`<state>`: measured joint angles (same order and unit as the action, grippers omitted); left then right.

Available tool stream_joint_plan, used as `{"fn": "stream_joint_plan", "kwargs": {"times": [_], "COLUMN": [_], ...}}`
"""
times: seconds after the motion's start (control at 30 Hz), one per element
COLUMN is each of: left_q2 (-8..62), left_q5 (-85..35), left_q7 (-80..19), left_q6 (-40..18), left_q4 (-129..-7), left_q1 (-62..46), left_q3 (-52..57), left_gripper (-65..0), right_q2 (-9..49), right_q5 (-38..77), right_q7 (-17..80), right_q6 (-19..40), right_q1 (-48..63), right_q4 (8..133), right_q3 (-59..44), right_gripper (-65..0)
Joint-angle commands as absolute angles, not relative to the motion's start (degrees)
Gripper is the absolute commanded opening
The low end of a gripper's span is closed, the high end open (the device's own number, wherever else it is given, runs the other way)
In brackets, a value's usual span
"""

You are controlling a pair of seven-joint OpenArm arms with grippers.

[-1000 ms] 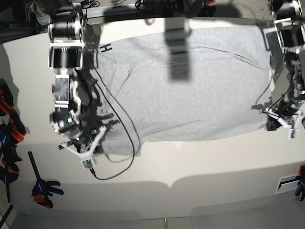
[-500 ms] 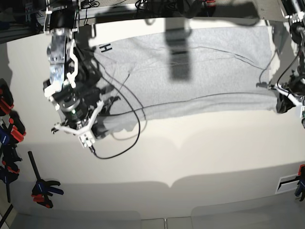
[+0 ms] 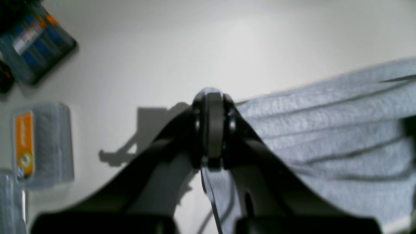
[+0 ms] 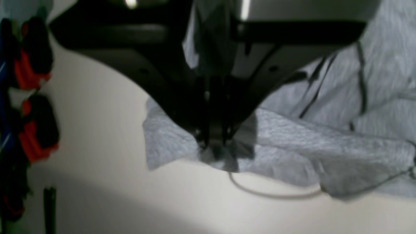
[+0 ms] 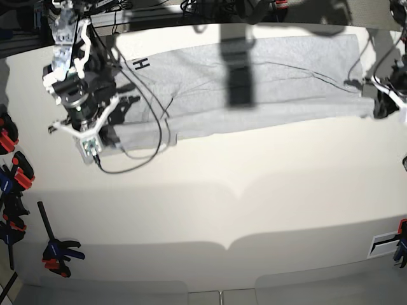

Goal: Fold the T-shirt properly
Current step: 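Fold the shirt lengthwise, lifting both side edges toward the shoulder edge, then lay the folded edge down and release it with both grippers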

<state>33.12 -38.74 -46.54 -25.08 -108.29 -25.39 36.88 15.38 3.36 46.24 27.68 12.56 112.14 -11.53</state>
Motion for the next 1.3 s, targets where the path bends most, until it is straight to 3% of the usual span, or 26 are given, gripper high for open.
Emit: {"fn": "stream_joint_plan", "kwargs": {"times": [0.0, 0.43, 0.87, 1.0, 1.07, 1.1, 1.2, 1.27], "left_q2": [34.09, 33.98, 30.65, 30.02, 30.04, 30.04, 30.04, 30.04], "left_q5": [-39.09, -39.09, -39.09, -39.07, -39.09, -39.09, -39.07, -39.07], "left_q7": [-45.43, -45.78, -45.25, -46.57, -48.84, -50.37, -54.78, -57.39], "left_q6": [-24.84, -24.84, -24.84, -24.84, -24.84, -24.84, -24.82, -24.82], "left_q4": [-109.25, -109.23, -109.23, -109.23, -109.23, -109.23, -109.23, -109.23], "left_q1": [-26.17, -34.44, -35.27, -35.27, -35.24, -35.24, -35.24, -35.24], "left_q3": [37.56, 37.56, 37.56, 37.56, 37.56, 37.56, 37.56, 37.56], "left_gripper": [-65.0, -65.0, -65.0, -65.0, -65.0, -61.5, -43.0, -40.4], "right_q2": [16.03, 15.99, 15.73, 15.73, 15.73, 15.73, 15.75, 15.75], "right_q5": [3.62, 3.42, 3.42, 3.44, 3.44, 3.44, 3.38, 2.42], "right_q7": [45.28, 52.71, 57.52, 58.11, 59.29, 60.07, 61.93, 61.93], "right_q6": [27.49, 27.4, 25.67, 25.5, 25.06, 24.82, 24.58, 24.58], "right_q1": [12.75, 21.78, 23.05, 23.05, 23.05, 23.05, 23.05, 23.03], "right_q4": [113.8, 119.85, 119.85, 119.85, 119.85, 119.85, 119.85, 119.9], "right_q3": [-11.88, -11.88, -11.88, -11.88, -11.88, -11.88, -11.9, -11.9], "right_gripper": [-65.0, -65.0, -65.0, -50.0, -45.7, -44.7, -44.6, -44.6]}}
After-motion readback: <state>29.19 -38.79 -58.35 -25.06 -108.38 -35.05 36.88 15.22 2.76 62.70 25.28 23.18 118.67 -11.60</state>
